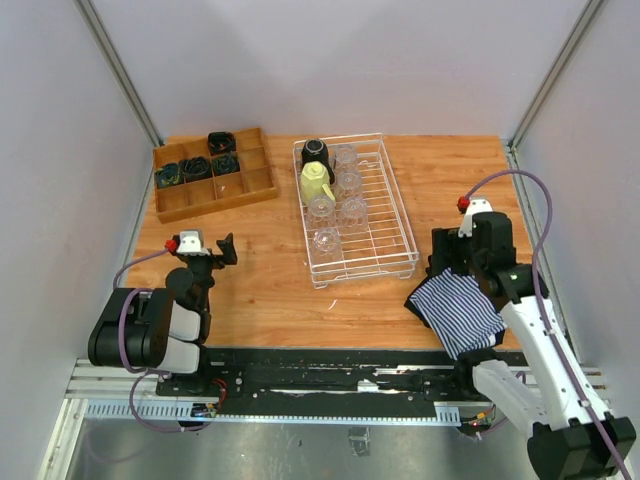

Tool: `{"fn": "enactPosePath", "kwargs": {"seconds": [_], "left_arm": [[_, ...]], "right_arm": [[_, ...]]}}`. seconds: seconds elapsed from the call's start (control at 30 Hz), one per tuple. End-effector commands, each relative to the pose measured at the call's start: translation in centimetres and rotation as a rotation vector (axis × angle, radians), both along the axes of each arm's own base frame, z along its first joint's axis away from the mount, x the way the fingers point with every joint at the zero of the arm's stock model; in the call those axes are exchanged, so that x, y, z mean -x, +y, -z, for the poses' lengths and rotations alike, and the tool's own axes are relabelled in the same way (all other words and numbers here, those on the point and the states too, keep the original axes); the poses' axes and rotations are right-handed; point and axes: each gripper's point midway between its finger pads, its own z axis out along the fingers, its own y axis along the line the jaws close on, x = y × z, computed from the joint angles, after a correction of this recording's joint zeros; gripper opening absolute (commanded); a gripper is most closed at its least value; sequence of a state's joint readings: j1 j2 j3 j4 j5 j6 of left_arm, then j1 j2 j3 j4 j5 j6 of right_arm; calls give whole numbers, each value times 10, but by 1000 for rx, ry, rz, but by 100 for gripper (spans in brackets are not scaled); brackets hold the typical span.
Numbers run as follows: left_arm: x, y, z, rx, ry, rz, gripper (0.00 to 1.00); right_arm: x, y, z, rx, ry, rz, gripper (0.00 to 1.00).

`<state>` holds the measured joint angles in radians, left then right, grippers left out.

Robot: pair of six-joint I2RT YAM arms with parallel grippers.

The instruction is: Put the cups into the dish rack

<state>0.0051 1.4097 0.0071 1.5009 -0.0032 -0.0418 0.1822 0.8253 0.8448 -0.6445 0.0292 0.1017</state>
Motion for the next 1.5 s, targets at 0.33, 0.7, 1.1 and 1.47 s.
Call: {"fn": "enactPosePath", "kwargs": {"seconds": [0.33, 0.7, 1.1, 1.47], "left_arm": [[-23, -2, 13, -26, 99, 20, 100], [-21, -2, 12, -28, 90, 22, 100], [-23, -1, 13, -25, 98, 17, 100], [-23, -1, 13, -26, 98, 16, 100]], "right_arm": [[-78, -42, 67, 86, -248, 86, 98], [-86, -63, 77, 97, -528, 133, 98], [-113, -51, 112, 113, -436, 72, 98], [-113, -50, 111, 125, -431, 69, 98]]}}
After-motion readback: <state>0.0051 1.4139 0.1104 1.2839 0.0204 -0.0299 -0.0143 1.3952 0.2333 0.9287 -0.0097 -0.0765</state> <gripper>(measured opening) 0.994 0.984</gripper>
